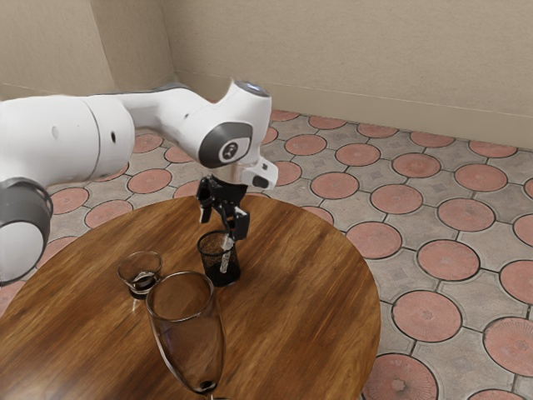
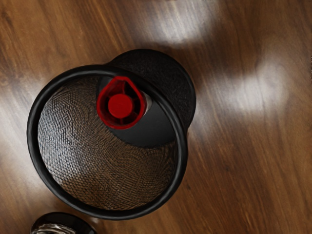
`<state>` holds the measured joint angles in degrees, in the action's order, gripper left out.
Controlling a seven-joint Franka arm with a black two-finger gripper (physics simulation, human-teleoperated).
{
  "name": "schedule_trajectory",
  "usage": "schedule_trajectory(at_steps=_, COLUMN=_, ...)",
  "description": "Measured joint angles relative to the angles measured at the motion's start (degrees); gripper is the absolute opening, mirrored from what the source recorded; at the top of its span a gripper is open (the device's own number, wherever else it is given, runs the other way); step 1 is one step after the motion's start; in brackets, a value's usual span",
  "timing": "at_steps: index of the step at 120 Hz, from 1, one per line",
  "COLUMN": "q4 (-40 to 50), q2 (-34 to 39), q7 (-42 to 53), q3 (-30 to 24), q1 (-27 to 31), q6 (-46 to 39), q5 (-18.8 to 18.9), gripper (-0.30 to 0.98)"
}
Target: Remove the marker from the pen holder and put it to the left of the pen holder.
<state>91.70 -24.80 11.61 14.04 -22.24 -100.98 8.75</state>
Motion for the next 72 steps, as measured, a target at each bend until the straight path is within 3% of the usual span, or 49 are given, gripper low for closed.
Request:
schedule_trajectory(at_steps=42, q4=-8.4, q2=-8.4, q7=-6.3, q3=-0.1, q1=0.4, q6=-1.8, q5=-0.3, gripper=0.67)
schedule_trajectory(at_steps=72, q4=-9.0, q2=-8.7, q7=-8.9, q3=-0.1, q1=1.3, q6=-2.3, q5=-0.2, gripper=0.43)
